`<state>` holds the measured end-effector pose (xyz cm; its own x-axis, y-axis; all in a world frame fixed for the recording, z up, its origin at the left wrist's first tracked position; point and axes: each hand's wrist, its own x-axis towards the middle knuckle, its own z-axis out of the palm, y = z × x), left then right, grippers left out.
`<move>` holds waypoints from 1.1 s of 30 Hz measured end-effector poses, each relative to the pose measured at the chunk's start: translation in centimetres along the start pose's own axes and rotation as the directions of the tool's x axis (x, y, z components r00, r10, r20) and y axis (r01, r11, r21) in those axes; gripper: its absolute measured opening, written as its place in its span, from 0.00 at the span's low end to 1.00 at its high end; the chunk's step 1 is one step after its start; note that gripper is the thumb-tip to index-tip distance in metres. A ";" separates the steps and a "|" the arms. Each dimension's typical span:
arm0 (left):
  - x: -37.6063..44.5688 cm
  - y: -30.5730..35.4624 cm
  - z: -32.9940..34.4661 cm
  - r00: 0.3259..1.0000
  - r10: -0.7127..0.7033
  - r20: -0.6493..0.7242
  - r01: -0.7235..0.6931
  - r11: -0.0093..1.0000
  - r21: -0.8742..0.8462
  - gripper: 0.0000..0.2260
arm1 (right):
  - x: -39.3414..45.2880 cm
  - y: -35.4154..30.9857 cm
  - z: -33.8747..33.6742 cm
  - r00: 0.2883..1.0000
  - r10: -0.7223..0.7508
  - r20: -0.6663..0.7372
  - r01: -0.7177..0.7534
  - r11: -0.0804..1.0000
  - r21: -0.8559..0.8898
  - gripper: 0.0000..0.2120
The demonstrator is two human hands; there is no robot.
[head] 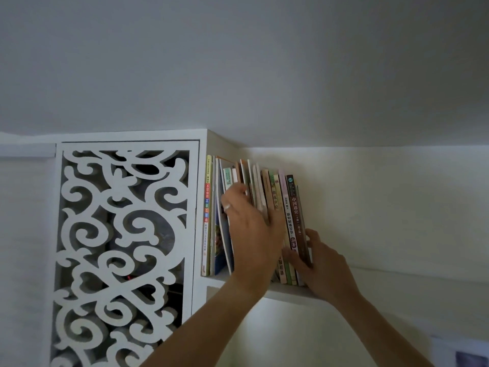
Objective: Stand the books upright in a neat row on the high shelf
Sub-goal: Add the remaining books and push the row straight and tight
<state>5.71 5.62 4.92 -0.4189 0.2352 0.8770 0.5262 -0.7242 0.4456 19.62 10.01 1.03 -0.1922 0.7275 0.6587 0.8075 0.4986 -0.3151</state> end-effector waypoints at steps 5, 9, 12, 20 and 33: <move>-2.1 -3.4 -0.4 0.958 -0.157 0.240 0.063 0.932 0.356 0.17 | -0.3 0.6 0.5 0.998 0.054 0.021 -0.057 0.986 0.155 0.33; -1.3 1.0 -2.2 0.986 -0.074 0.149 0.033 0.965 0.259 0.07 | 0.0 1.4 0.3 0.995 0.059 0.079 -0.082 0.942 0.326 0.25; 0.2 6.7 -4.2 0.982 -0.079 0.170 0.066 0.994 0.082 0.05 | -0.5 1.5 -0.4 0.991 0.107 0.076 -0.129 0.910 0.394 0.14; 5.2 9.6 -3.2 0.461 -0.543 0.702 0.822 0.559 -0.108 0.05 | -2.5 2.3 -0.8 0.981 0.180 0.078 -0.196 0.906 0.376 0.11; -2.1 9.6 3.8 0.290 -0.563 0.774 0.913 -0.079 -0.399 0.04 | -3.0 3.2 -2.1 0.836 0.222 -0.503 0.222 0.700 0.679 0.37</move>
<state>14.50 0.61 8.03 0.1555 0.9775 0.1424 -0.7197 0.0134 0.6942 23.97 8.47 -0.55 0.2987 0.4816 0.8239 0.1443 0.8306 -0.5378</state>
